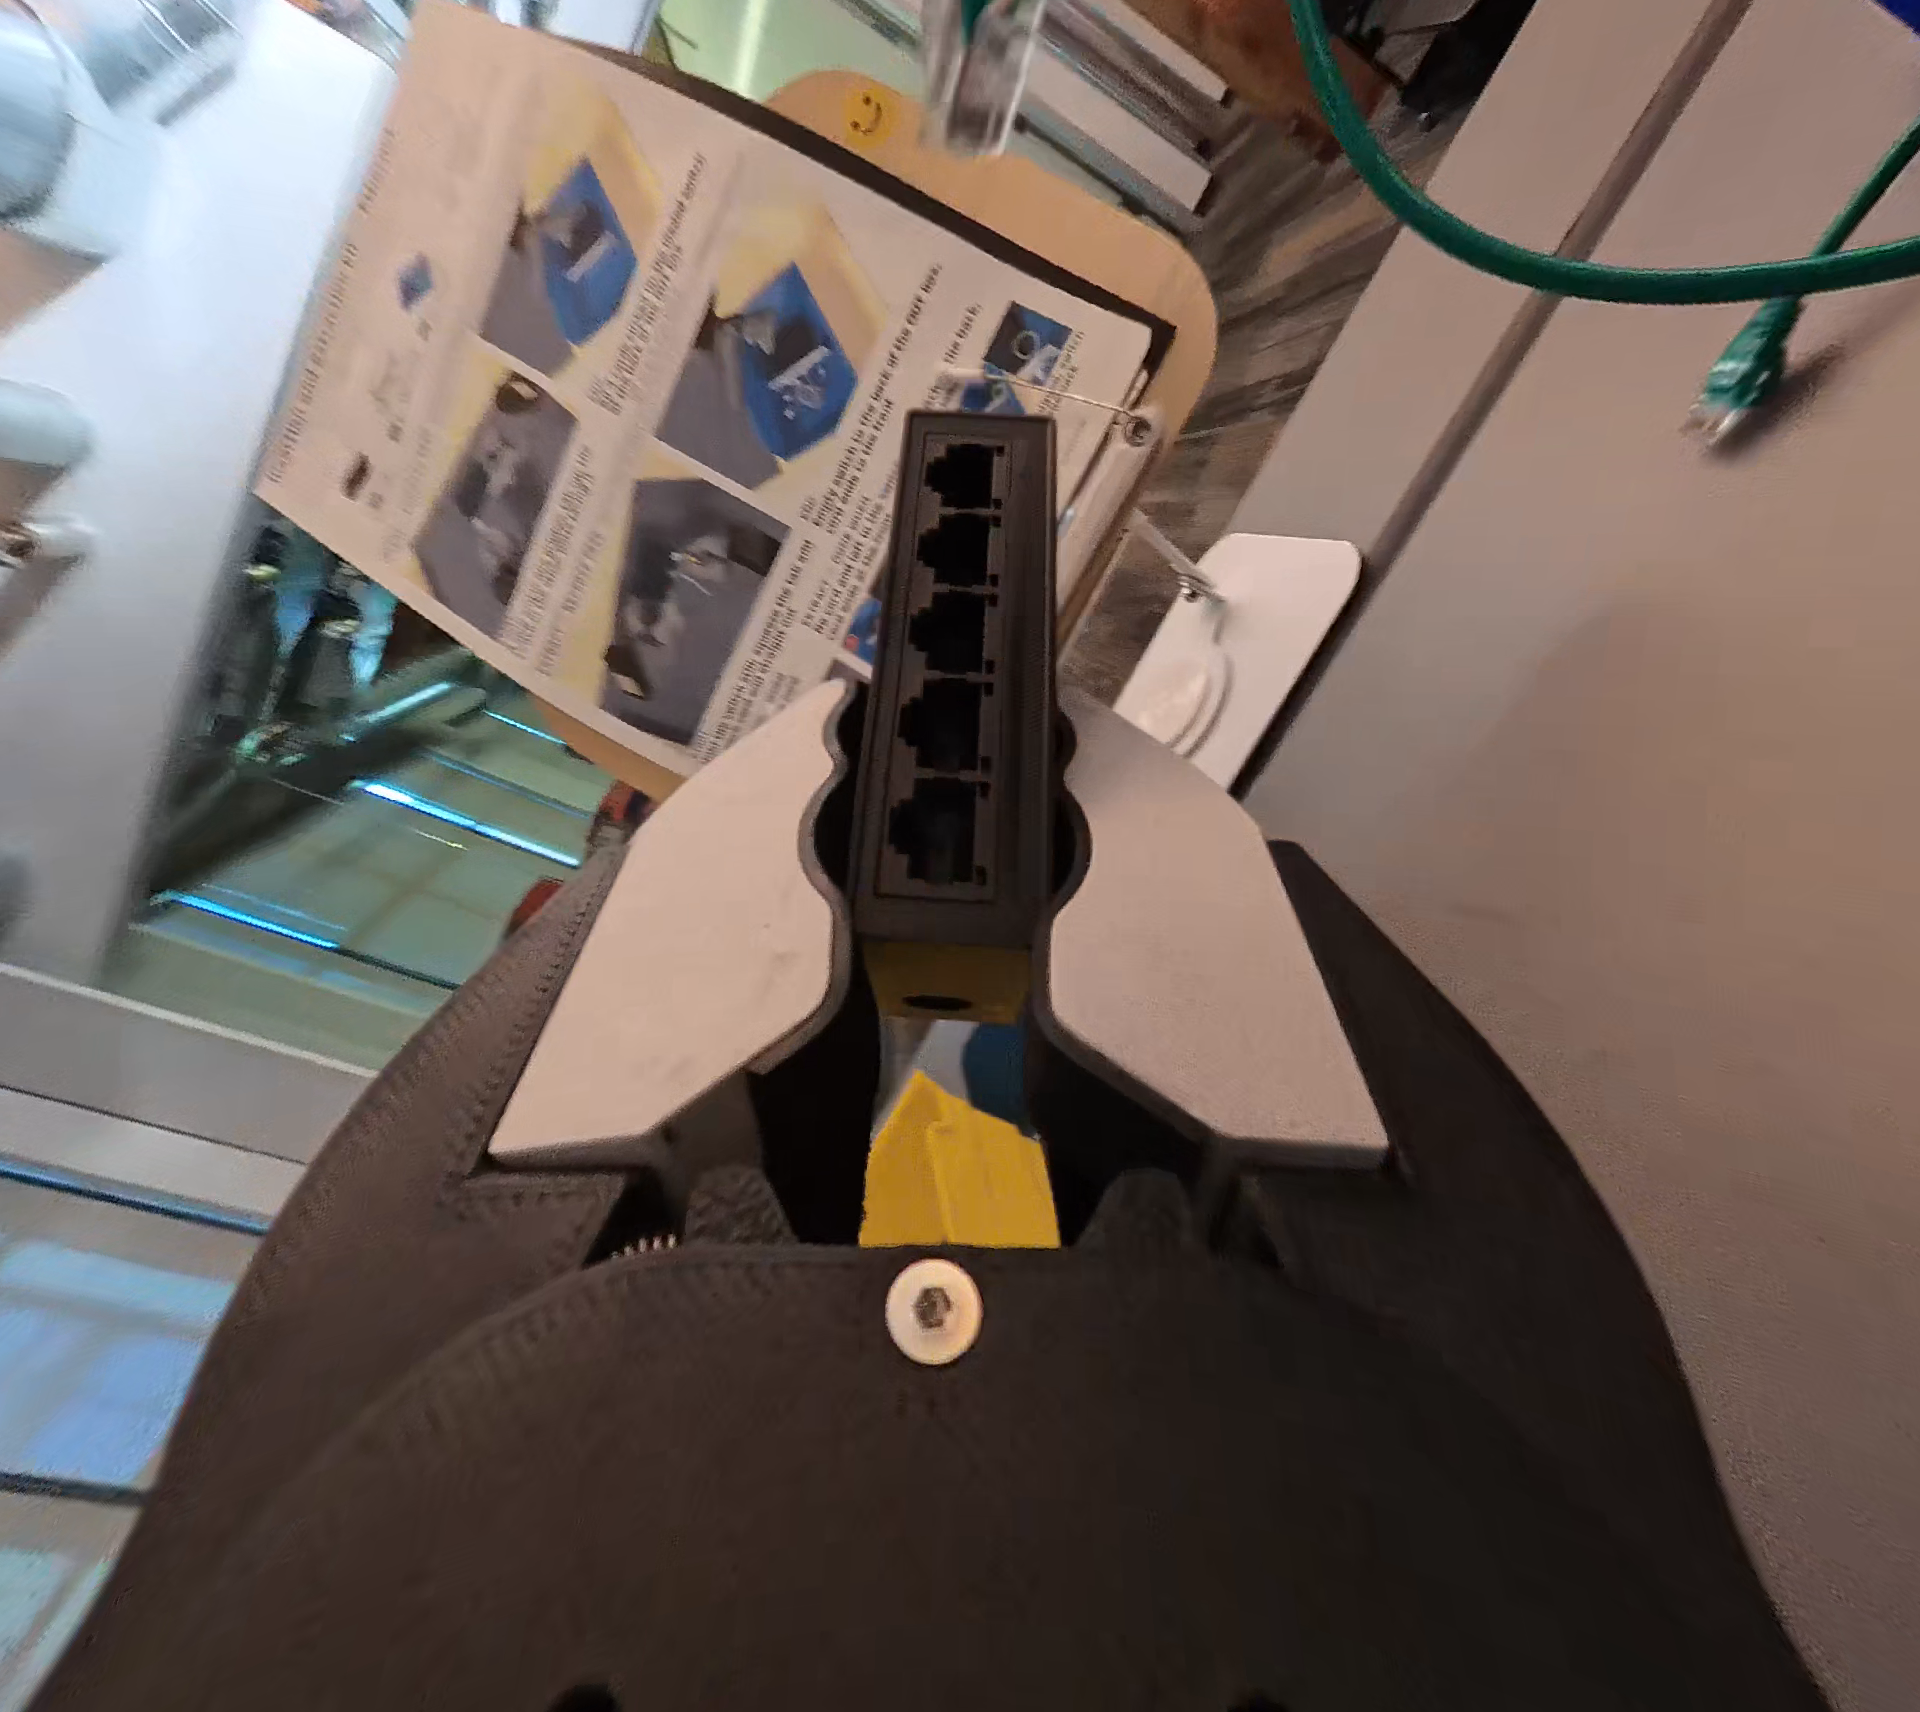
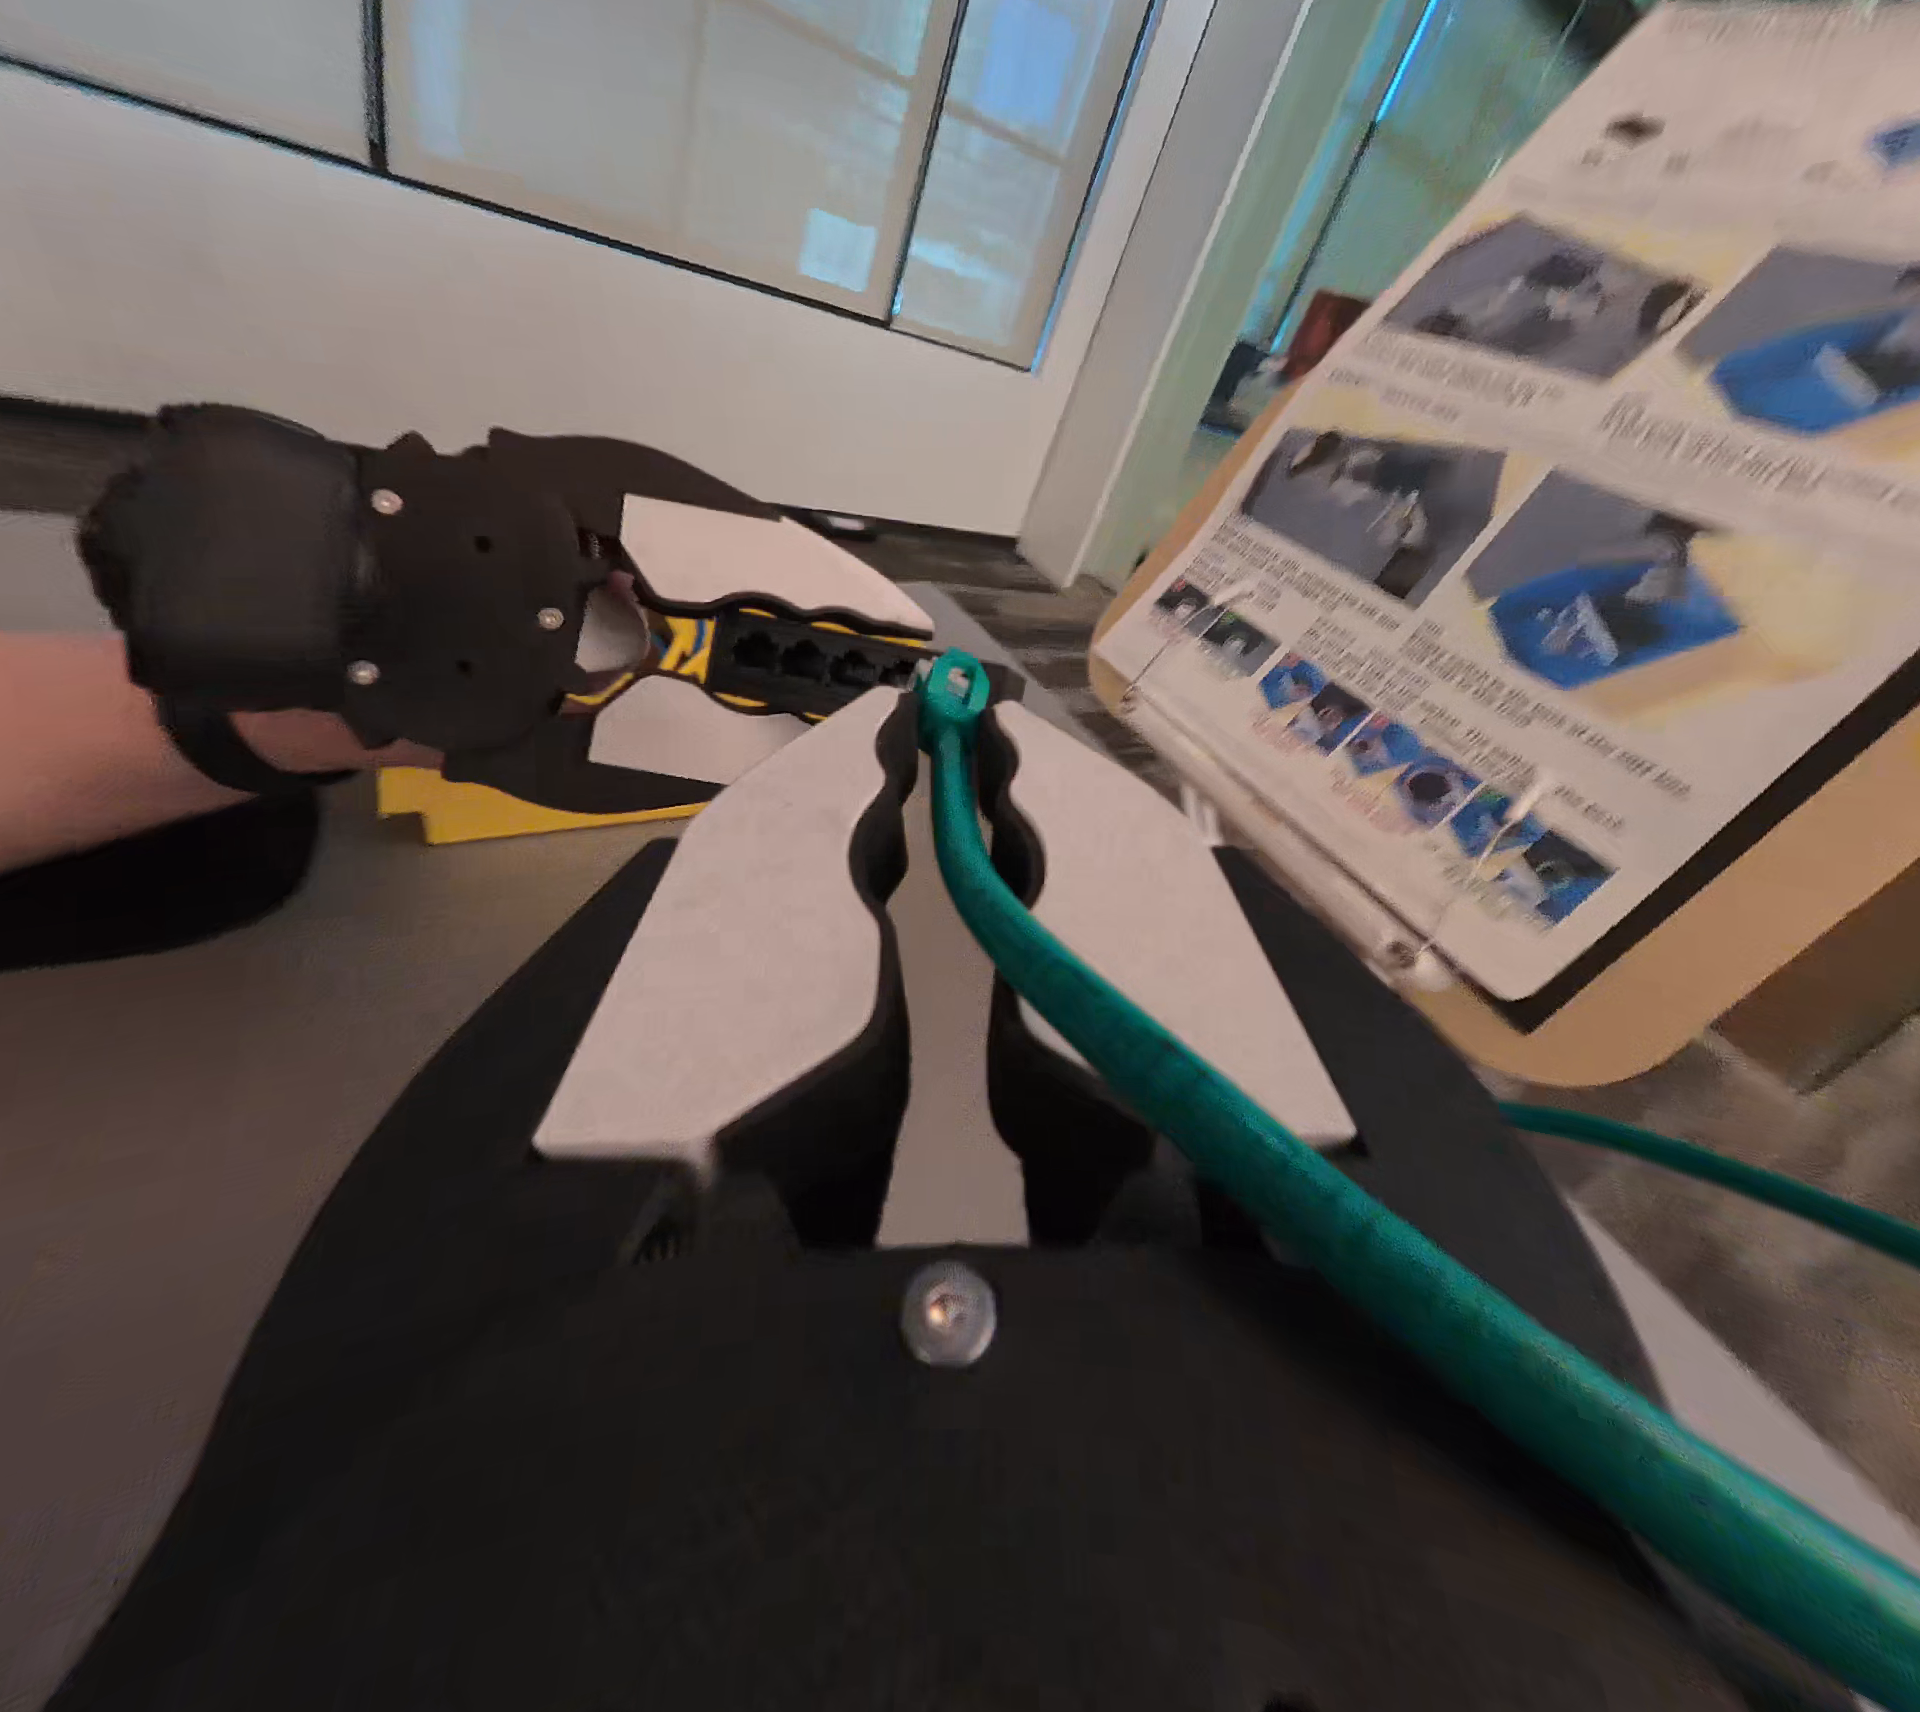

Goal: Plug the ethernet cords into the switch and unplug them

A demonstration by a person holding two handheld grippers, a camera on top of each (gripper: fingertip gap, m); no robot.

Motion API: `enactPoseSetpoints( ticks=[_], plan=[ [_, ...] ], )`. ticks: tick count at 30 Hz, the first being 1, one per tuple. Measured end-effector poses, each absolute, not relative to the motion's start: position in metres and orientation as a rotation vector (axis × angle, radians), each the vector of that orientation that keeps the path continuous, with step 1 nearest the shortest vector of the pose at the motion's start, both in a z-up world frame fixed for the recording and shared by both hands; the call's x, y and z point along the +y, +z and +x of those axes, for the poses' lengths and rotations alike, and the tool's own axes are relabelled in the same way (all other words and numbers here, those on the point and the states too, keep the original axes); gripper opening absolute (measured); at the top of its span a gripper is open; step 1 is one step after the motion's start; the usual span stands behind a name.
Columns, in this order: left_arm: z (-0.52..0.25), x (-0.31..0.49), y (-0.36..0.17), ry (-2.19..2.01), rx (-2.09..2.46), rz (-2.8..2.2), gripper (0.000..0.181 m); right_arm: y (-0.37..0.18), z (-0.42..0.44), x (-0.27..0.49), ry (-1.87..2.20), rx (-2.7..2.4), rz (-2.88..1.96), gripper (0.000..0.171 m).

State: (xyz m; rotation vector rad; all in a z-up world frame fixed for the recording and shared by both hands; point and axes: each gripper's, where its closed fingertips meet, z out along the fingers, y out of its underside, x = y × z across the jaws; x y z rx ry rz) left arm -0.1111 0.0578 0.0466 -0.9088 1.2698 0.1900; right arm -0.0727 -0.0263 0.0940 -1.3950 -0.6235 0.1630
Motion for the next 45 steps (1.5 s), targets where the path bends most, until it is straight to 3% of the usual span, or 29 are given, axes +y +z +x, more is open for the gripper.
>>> enactPoseSetpoints(
  ticks=[30,40,41,45],
  plan=[
    [-0.12,-0.004,0.106,0.443,1.161,-0.585,0.029,0.118,-0.103,-0.05,-0.311,-0.704,-1.202,0.013],
    [-0.124,-0.035,0.129,0.283,1.088,-0.529,0.03,0.144,-0.115,-0.078,-0.552,-0.714,-1.005,0.012],
    [-0.124,-0.04,0.131,0.256,1.09,-0.53,0.033,0.147,-0.116,-0.081,-0.576,-0.71,-0.992,0.012],
    [-0.119,-0.05,0.132,0.114,1.139,-0.614,0.078,0.154,-0.112,-0.087,-0.621,-0.692,-0.966,0.012]
  ],
)
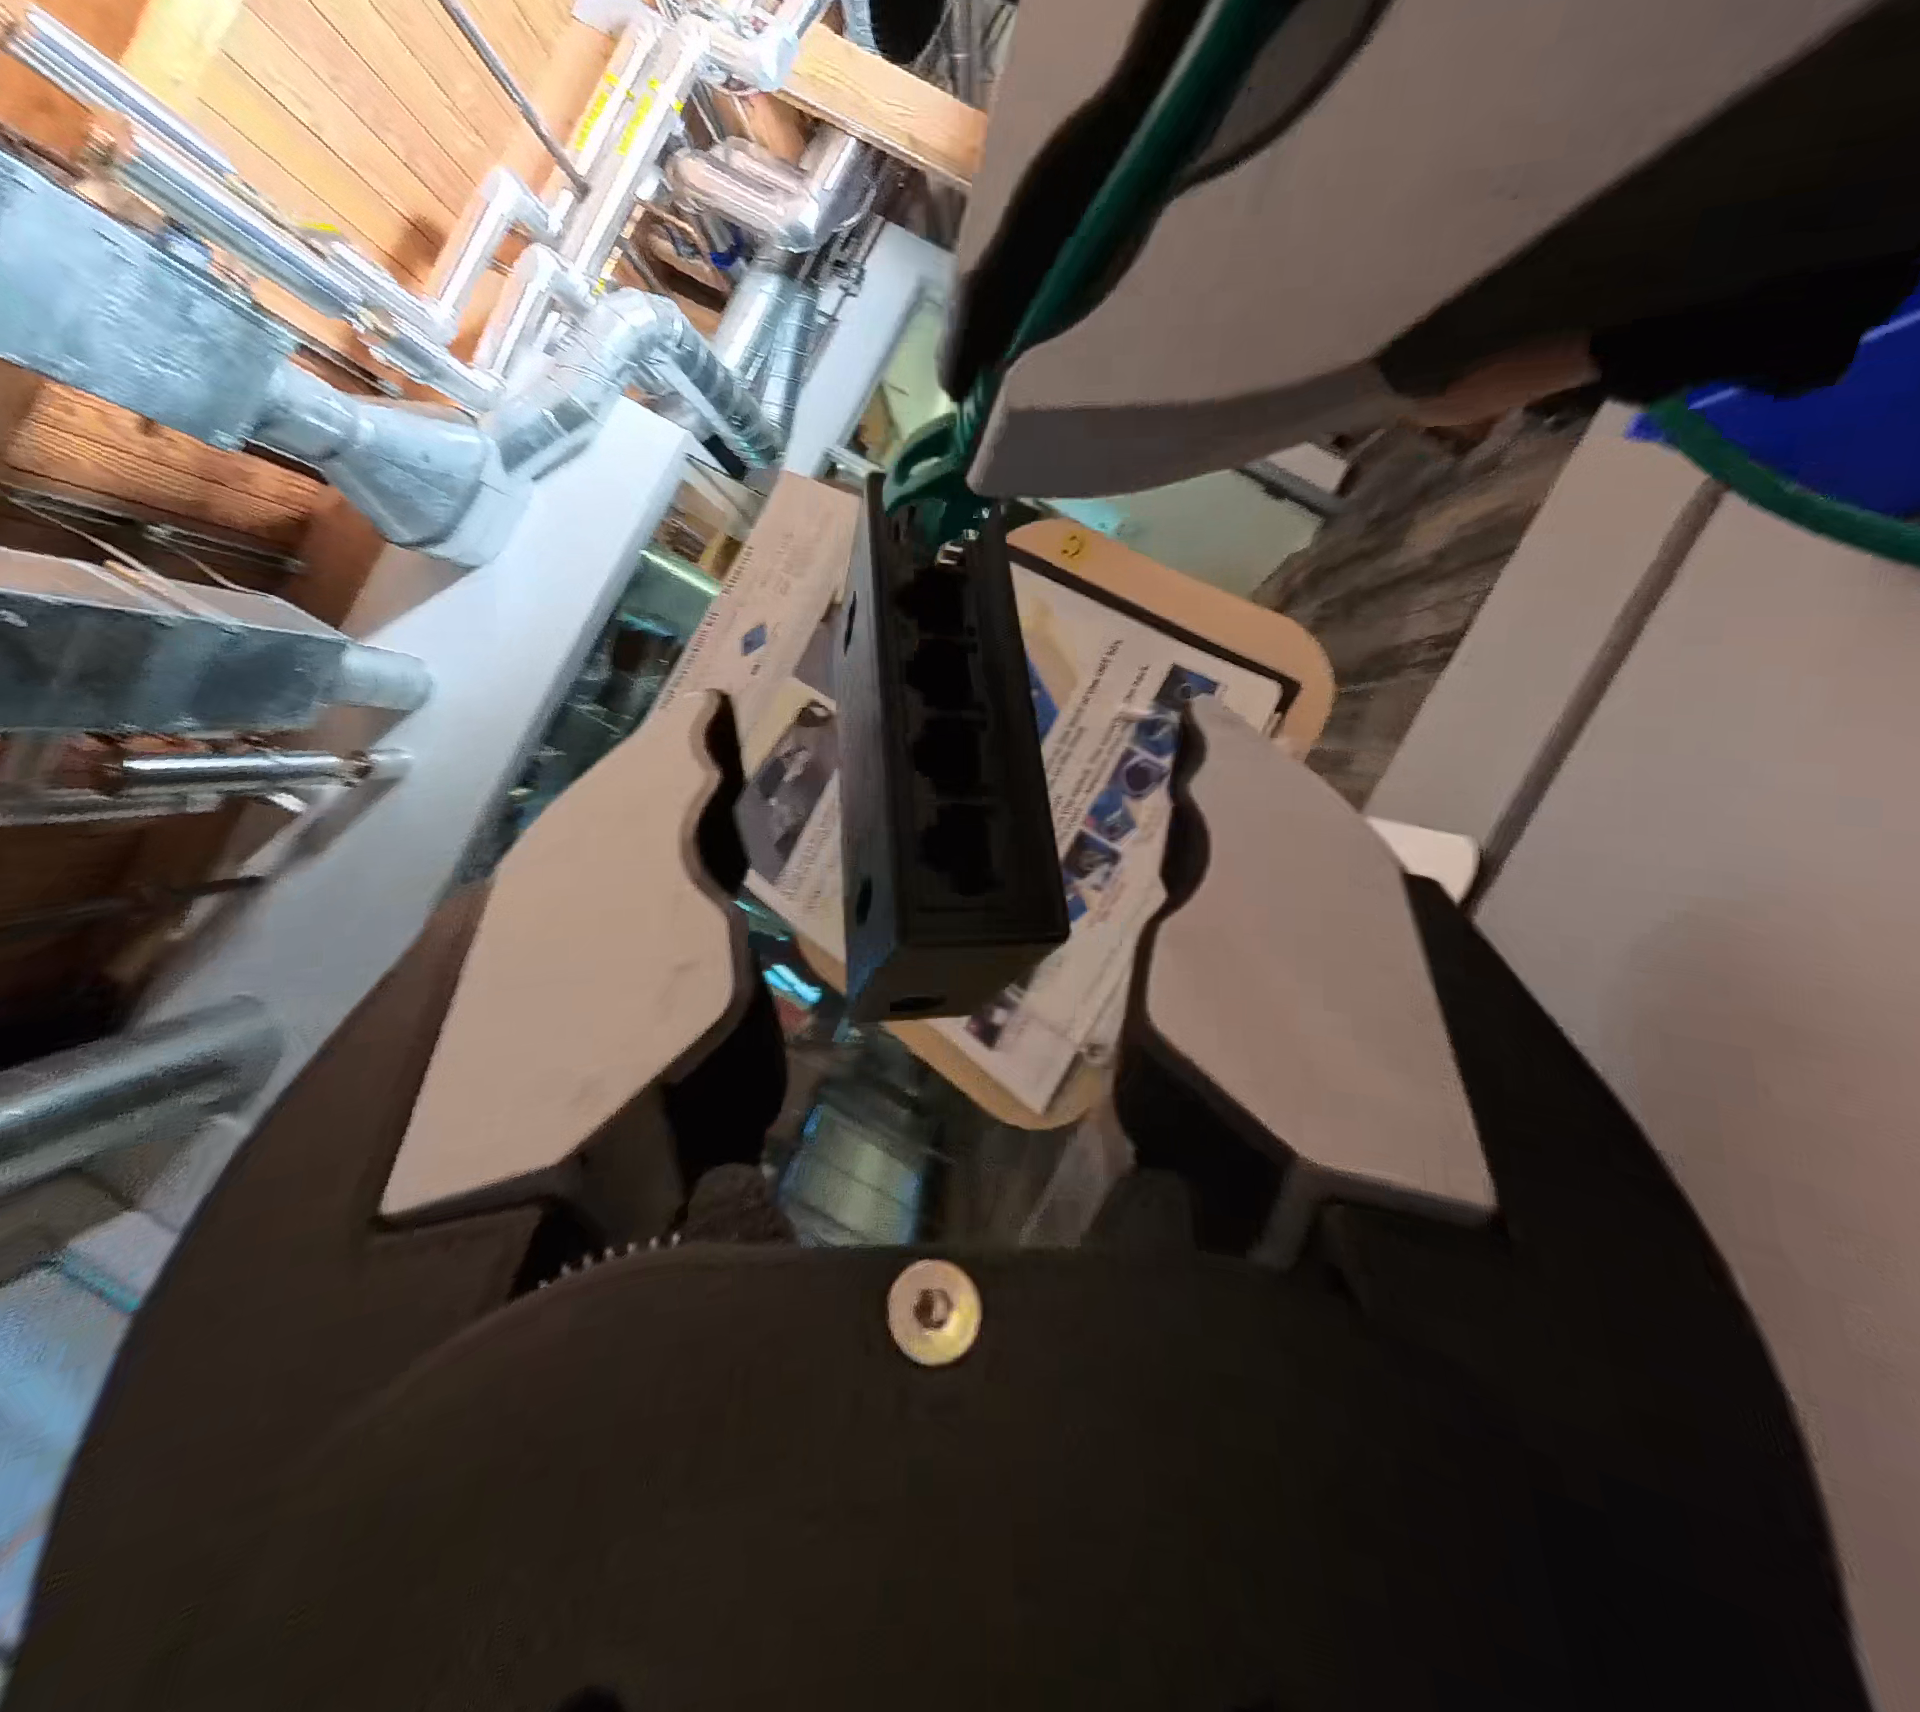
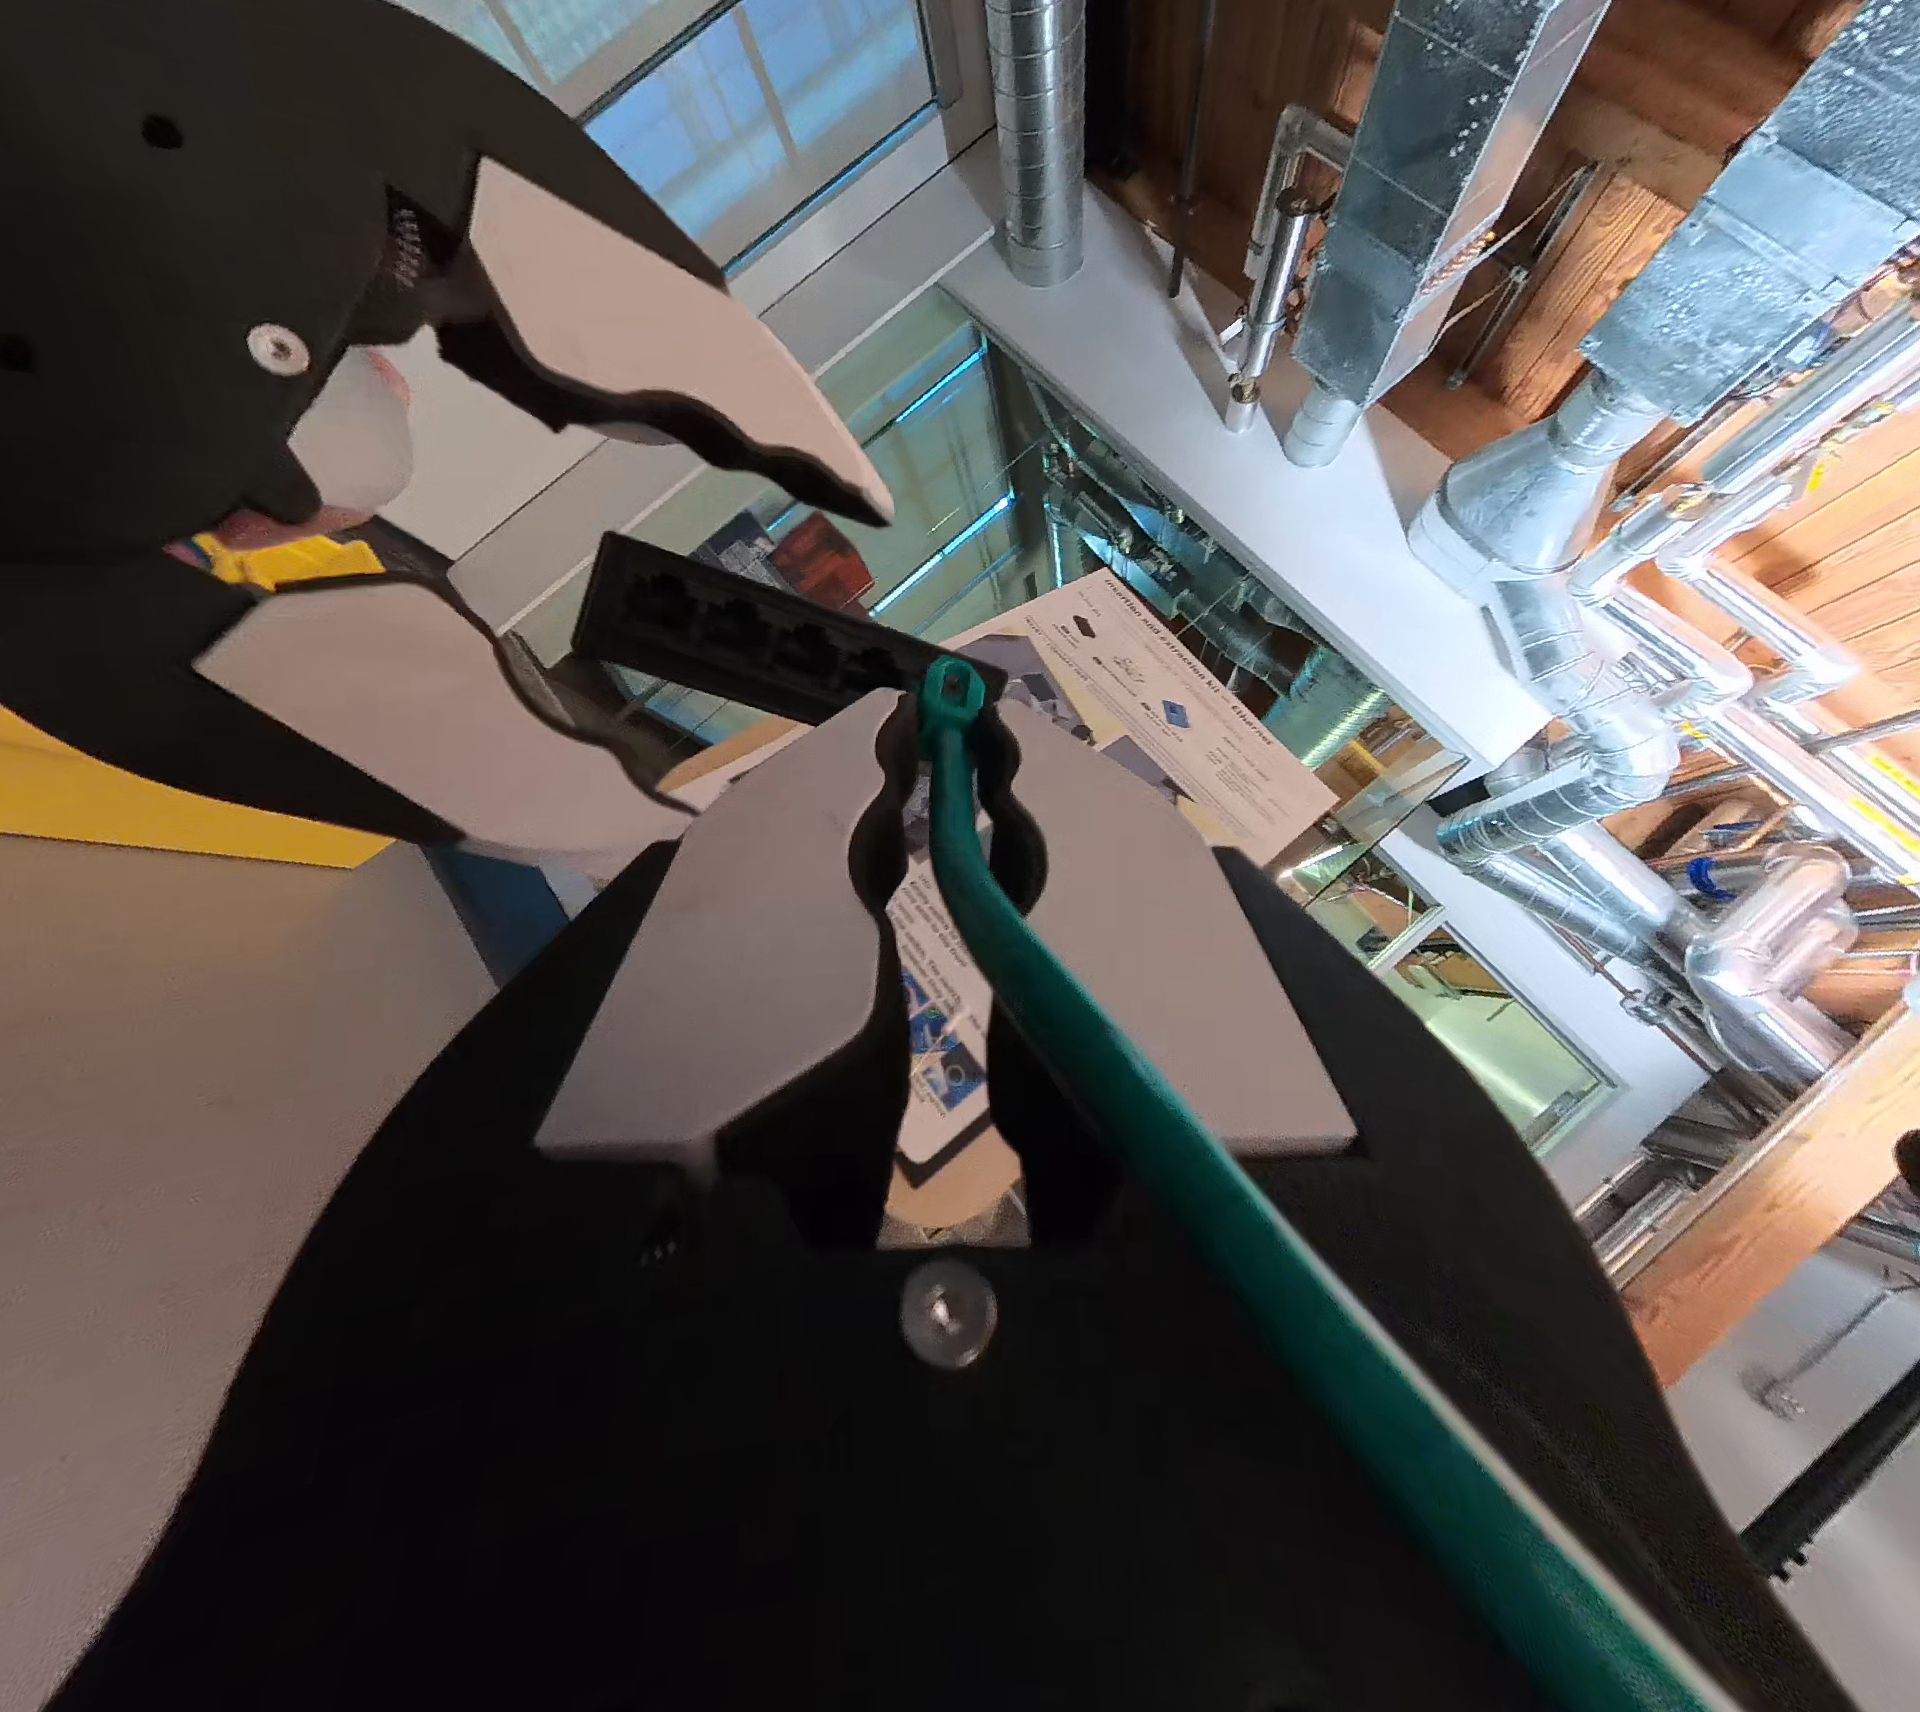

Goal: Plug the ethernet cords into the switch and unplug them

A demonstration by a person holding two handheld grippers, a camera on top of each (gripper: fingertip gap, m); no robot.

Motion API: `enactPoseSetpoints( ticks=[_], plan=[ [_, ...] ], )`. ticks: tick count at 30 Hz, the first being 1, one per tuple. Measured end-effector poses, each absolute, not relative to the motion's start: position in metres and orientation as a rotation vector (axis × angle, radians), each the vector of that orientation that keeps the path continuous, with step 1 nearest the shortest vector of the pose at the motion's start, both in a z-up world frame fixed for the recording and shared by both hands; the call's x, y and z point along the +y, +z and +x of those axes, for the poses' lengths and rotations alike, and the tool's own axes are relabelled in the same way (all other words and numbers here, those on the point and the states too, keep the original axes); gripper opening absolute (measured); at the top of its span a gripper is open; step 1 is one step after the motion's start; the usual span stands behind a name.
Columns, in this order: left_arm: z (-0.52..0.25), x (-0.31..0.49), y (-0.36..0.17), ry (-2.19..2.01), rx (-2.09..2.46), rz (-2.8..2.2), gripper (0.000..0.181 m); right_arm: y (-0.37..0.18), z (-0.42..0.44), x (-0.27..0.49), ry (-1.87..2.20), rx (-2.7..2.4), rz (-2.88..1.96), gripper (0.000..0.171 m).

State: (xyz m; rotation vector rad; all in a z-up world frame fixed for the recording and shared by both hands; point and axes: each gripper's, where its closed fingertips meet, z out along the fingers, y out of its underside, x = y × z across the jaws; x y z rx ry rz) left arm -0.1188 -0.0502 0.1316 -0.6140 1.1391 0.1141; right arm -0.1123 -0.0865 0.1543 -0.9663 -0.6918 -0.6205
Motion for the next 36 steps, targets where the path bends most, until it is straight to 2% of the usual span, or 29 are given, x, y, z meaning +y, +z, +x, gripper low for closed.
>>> enactPoseSetpoints(
  ticks=[3,5,9,12,13,16,28,36],
  plan=[
    [-0.119,-0.059,0.132,-0.065,1.203,-0.669,0.09,0.16,-0.107,-0.091,-0.665,-0.683,-0.943,0.012],
    [-0.124,-0.056,0.134,-0.247,1.232,-0.757,0.092,0.163,-0.104,-0.094,-0.685,-0.679,-0.925,0.012],
    [-0.127,-0.051,0.135,-0.896,1.224,-1.017,0.103,0.165,-0.106,-0.098,-0.729,-0.688,-0.877,0.012],
    [-0.122,-0.055,0.134,-1.181,1.197,-1.044,0.097,0.164,-0.111,-0.1,-0.748,-0.698,-0.852,0.012],
    [-0.12,-0.055,0.133,-1.197,1.186,-1.04,0.095,0.163,-0.113,-0.1,-0.746,-0.701,-0.846,0.012],
    [-0.117,-0.054,0.135,-1.185,1.106,-0.979,0.073,0.159,-0.117,-0.098,-0.749,-0.701,-0.84,0.011],
    [-0.129,-0.049,0.137,-0.784,1.182,-0.884,0.072,0.151,-0.117,-0.092,-0.567,-0.69,-0.9,0.013],
    [-0.126,-0.054,0.133,-0.855,1.19,-0.92,0.072,0.154,-0.116,-0.093,-0.473,-0.645,-0.916,0.013]
  ],
)
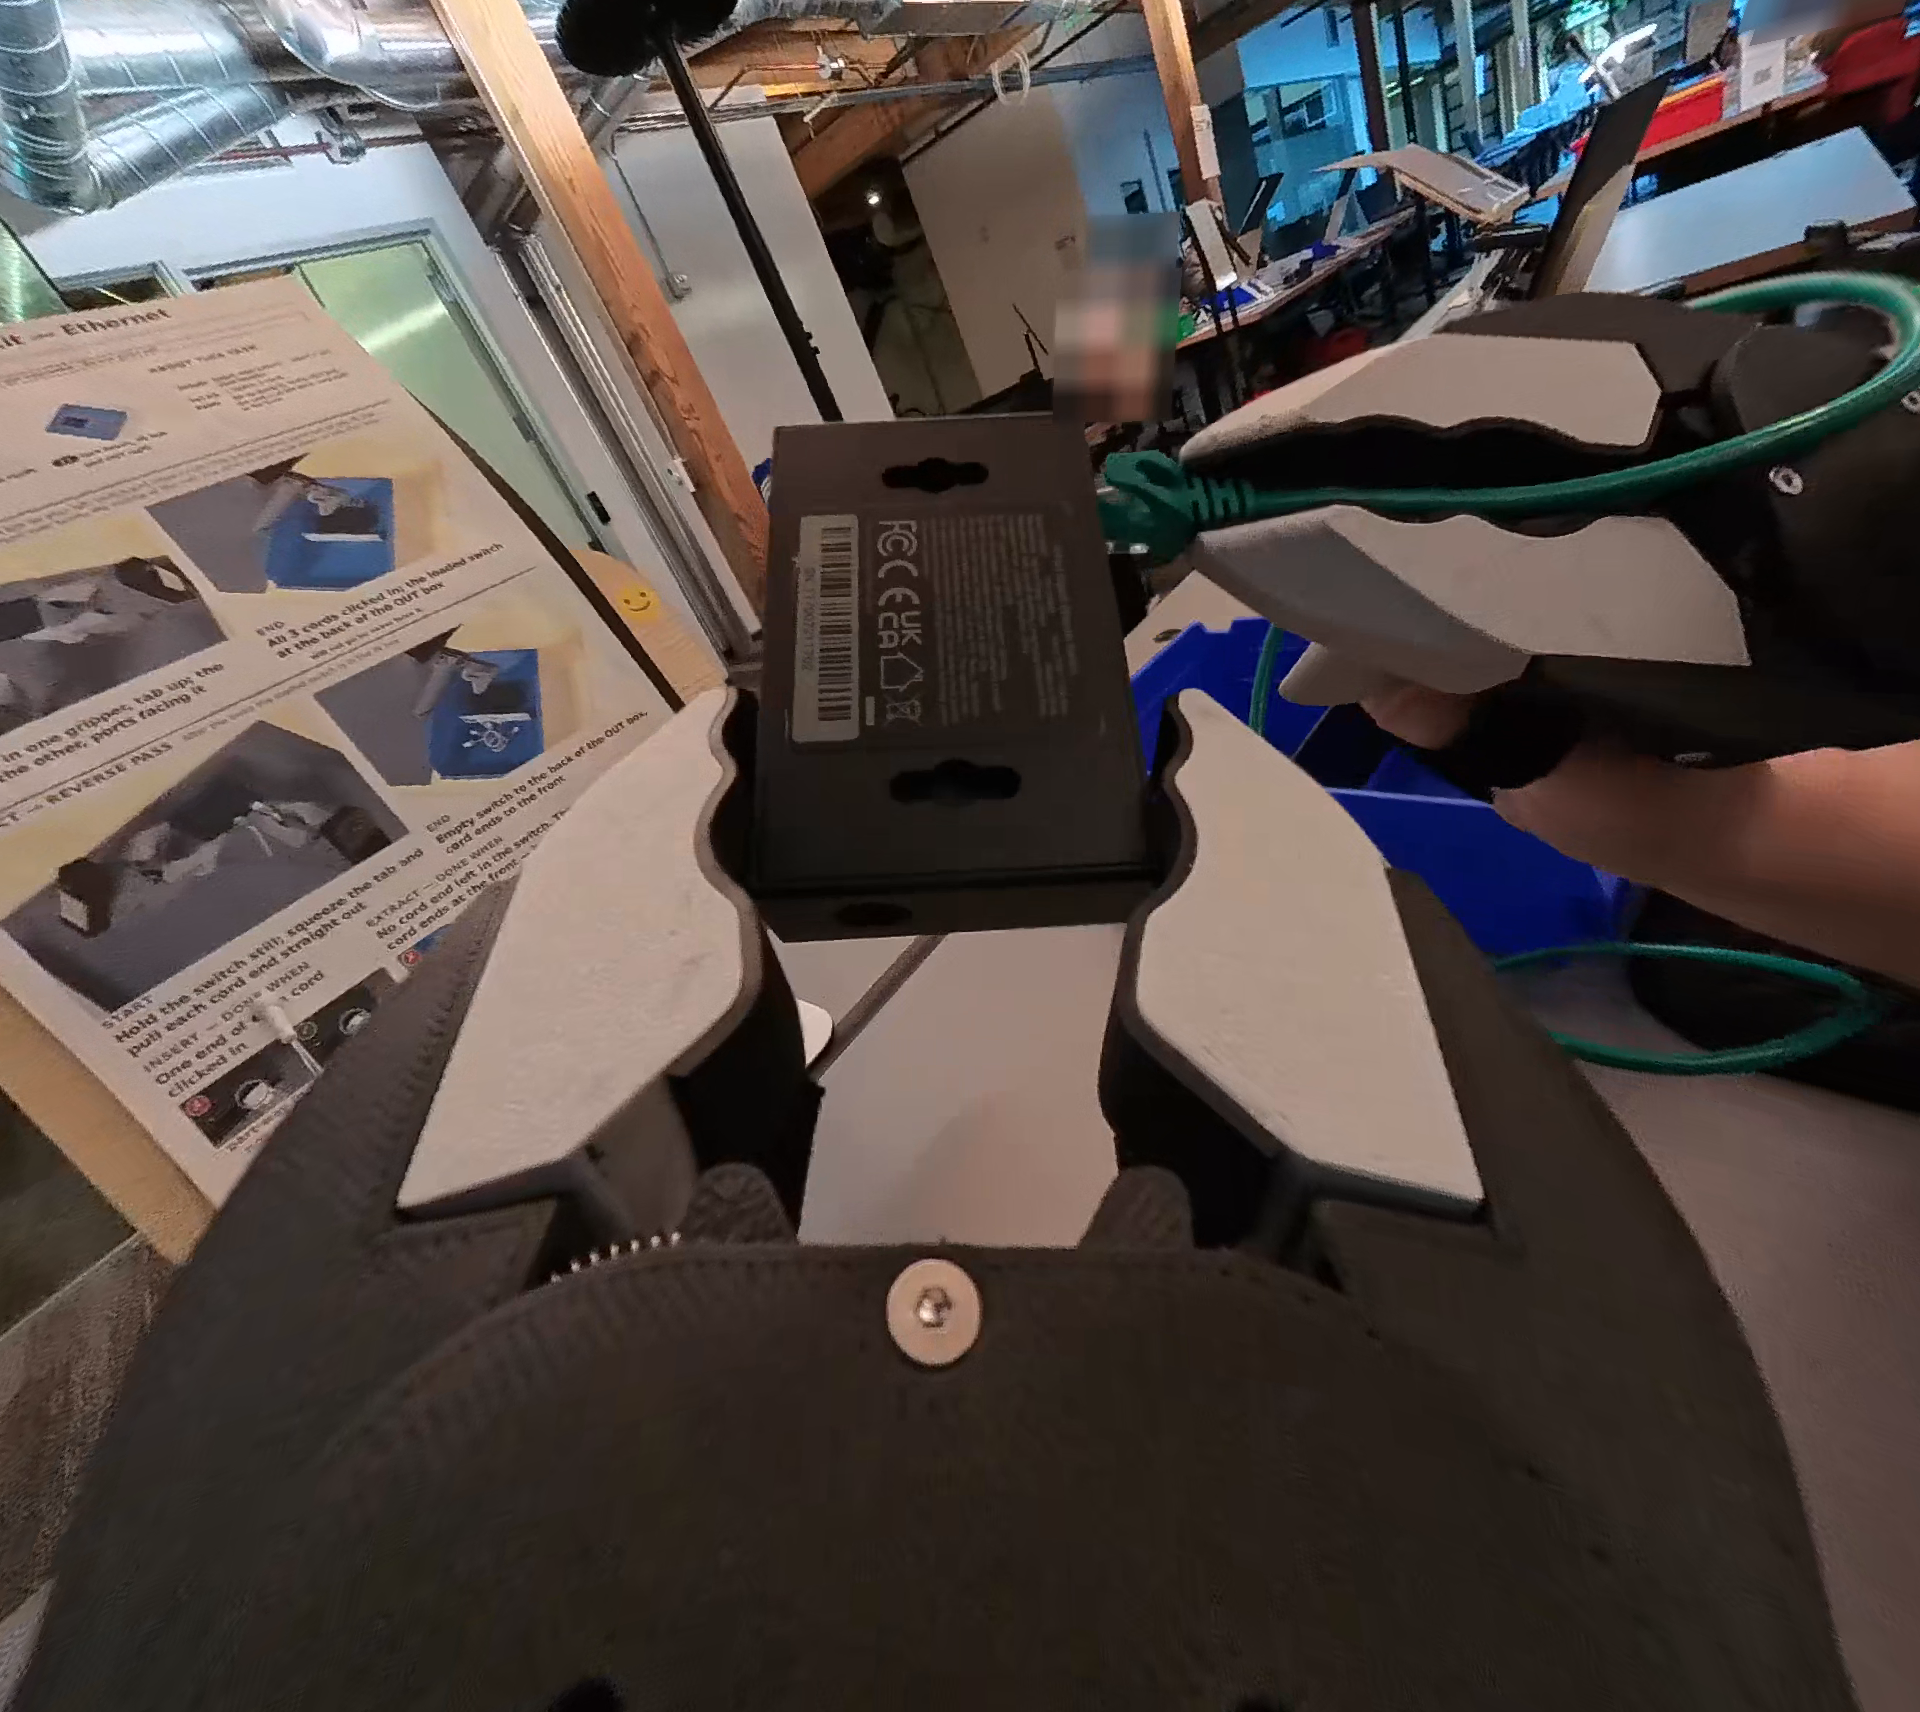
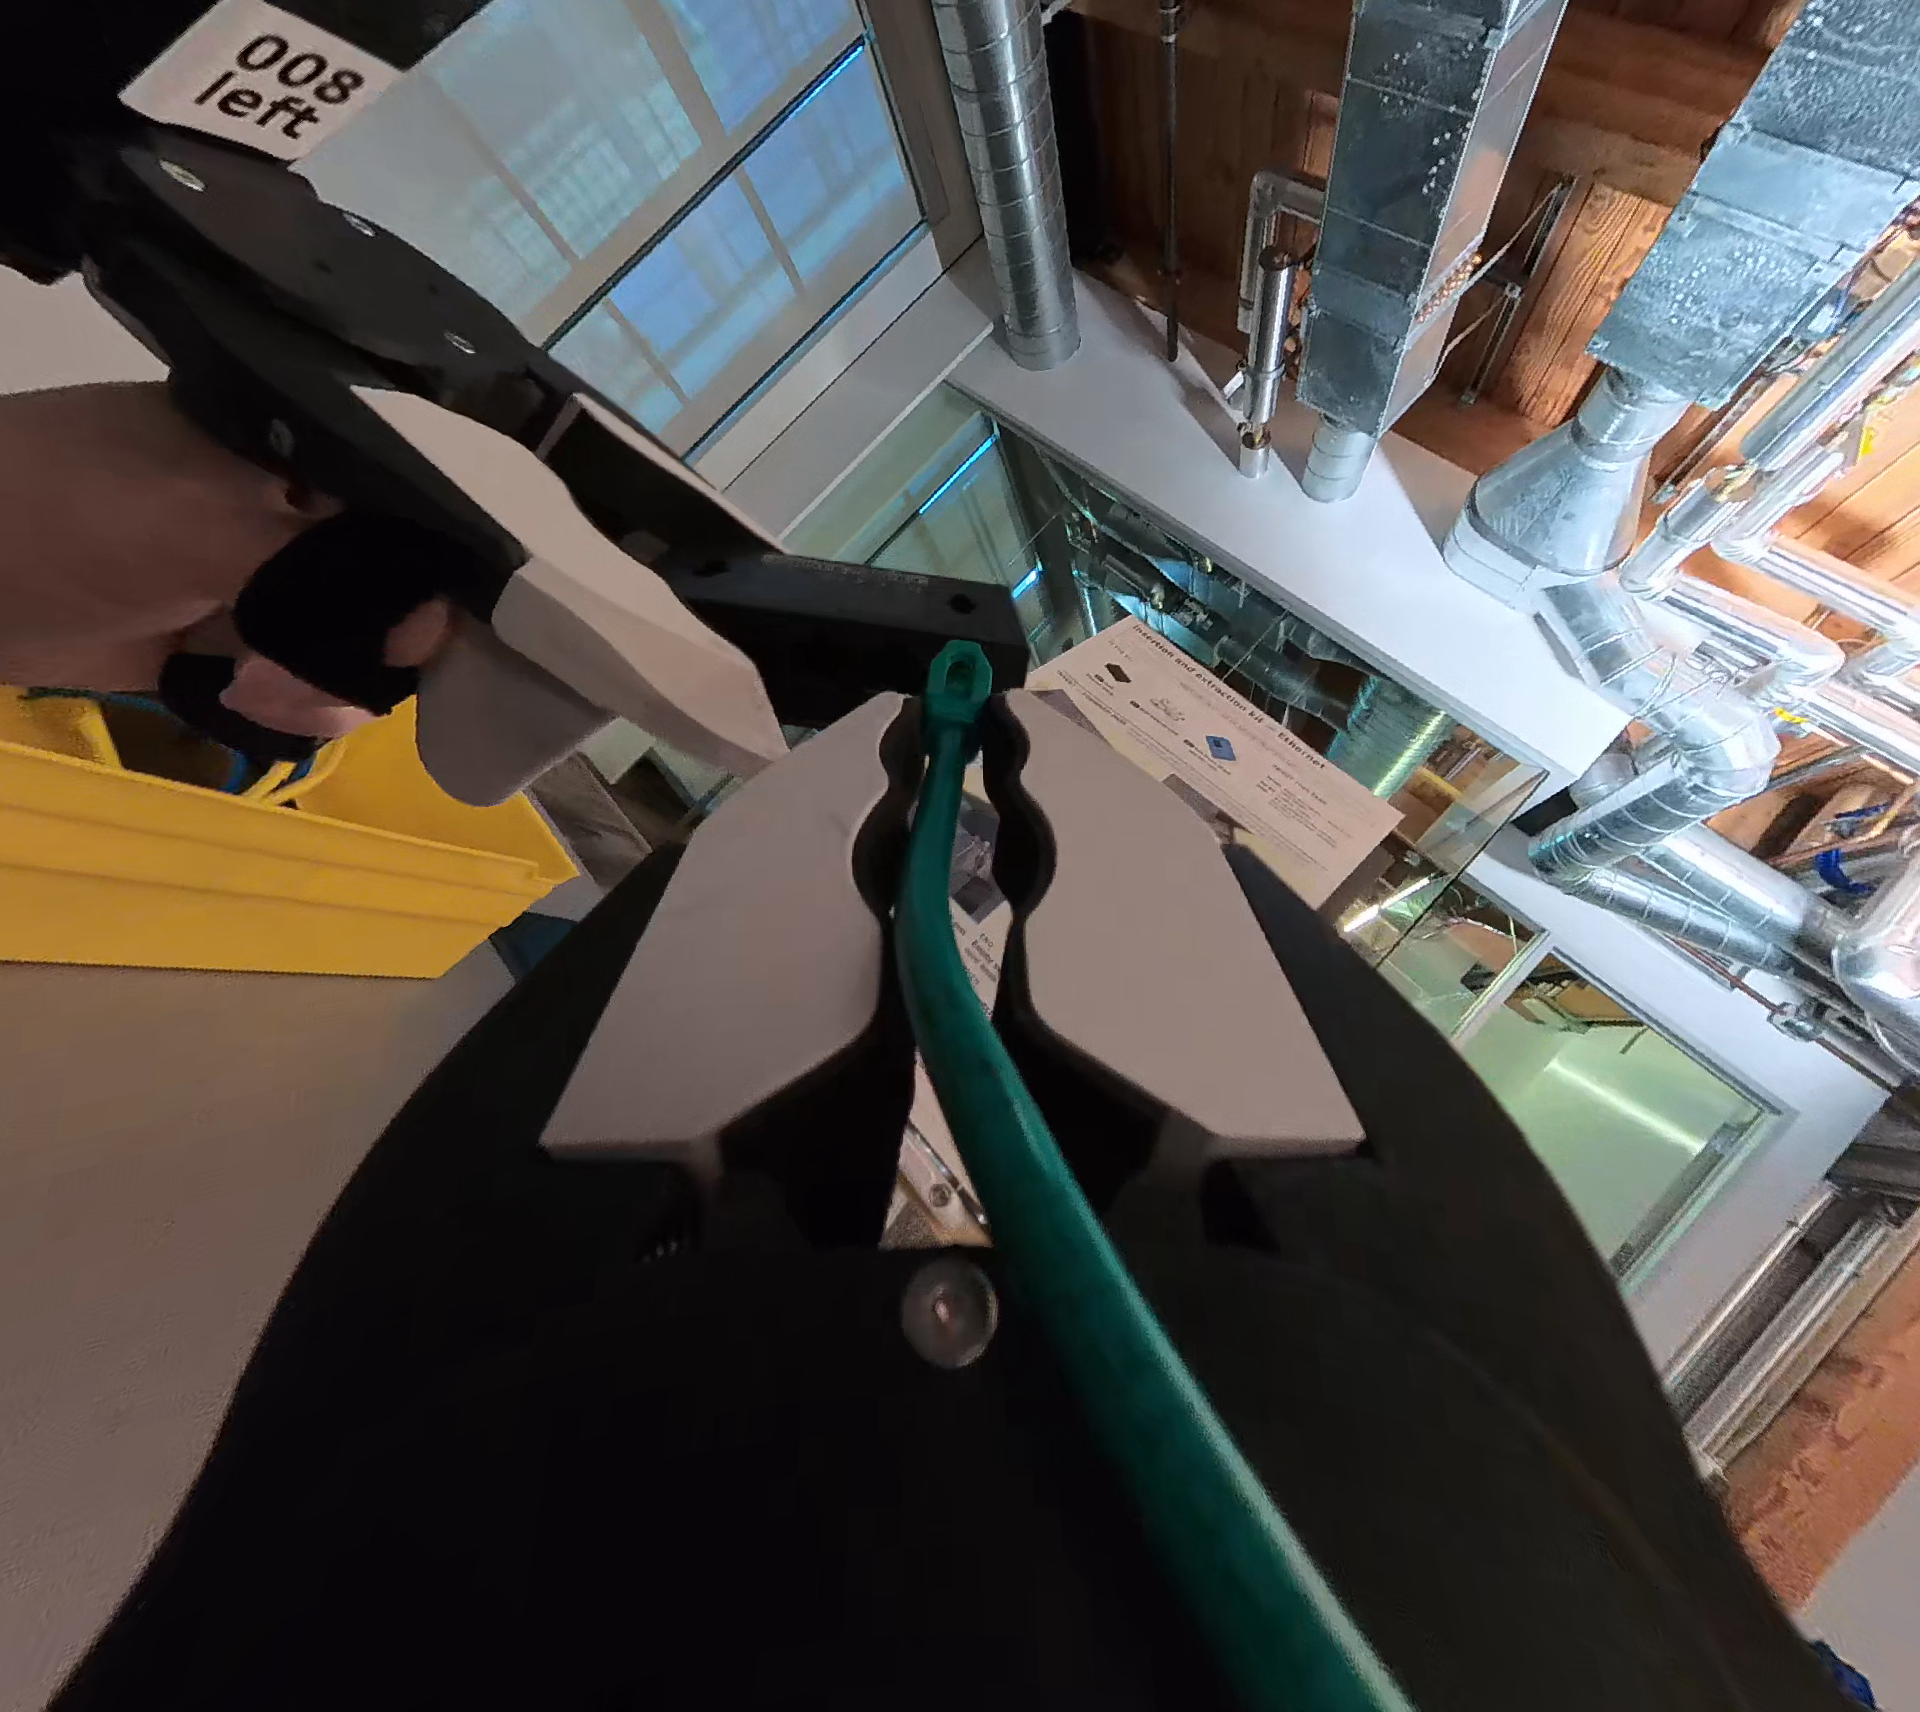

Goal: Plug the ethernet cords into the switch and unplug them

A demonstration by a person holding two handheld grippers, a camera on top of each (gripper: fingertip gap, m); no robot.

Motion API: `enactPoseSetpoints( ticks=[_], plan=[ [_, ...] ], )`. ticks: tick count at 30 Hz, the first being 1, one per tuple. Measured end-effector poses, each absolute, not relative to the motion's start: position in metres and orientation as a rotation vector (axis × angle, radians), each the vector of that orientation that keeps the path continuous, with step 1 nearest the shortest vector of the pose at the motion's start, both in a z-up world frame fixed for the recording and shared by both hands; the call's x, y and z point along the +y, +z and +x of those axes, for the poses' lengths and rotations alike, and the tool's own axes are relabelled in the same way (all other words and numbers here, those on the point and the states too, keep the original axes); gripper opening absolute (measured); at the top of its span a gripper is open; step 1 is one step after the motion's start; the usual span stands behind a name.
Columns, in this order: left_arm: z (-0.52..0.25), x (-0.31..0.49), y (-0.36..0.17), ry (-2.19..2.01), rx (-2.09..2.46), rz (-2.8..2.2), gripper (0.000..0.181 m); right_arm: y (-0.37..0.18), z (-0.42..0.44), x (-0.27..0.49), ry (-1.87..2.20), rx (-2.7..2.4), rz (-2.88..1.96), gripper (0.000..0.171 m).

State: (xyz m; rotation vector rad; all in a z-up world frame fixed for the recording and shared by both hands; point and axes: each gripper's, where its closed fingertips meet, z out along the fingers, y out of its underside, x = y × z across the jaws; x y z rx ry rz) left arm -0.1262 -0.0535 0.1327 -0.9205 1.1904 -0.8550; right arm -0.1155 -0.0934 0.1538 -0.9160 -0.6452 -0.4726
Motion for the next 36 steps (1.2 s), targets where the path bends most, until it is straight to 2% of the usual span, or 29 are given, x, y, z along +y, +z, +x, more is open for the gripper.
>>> enactPoseSetpoints(
  ticks=[3,6,10,13,15,21,30,36],
  plan=[
    [-0.124,-0.043,0.132,-0.803,1.138,-0.976,0.072,0.148,-0.106,-0.079,-0.475,-0.627,-1.002,0.012],
    [-0.116,-0.011,0.113,-0.757,1.092,-1.13,0.072,0.117,-0.09,-0.04,-0.27,-0.601,-1.258,0.014],
    [-0.11,0.043,0.066,-0.803,1.01,-1.391,0.073,0.059,-0.08,-0.007,0.098,-0.558,-1.654,0.038],
    [-0.112,0.075,0.023,-0.812,0.973,-1.577,0.071,0.012,-0.092,-0.019,0.493,-0.594,-2.004,0.029],
    [-0.109,0.084,-0.008,-0.843,0.987,-1.692,0.071,-0.009,-0.102,-0.042,0.745,-0.645,-2.188,0.028],
    [-0.102,0.094,-0.082,-0.684,1.121,-1.857,0.071,-0.055,-0.084,-0.096,0.746,-0.871,-2.539,0.025],
    [-0.096,0.077,-0.14,-0.557,1.444,-1.888,0.072,-0.032,-0.066,-0.112,0.755,-0.905,-2.466,0.026],
    [-0.097,0.067,-0.159,-0.595,1.535,-1.957,0.072,-0.013,-0.055,-0.112,0.748,-0.856,-2.383,0.026]
  ],
)
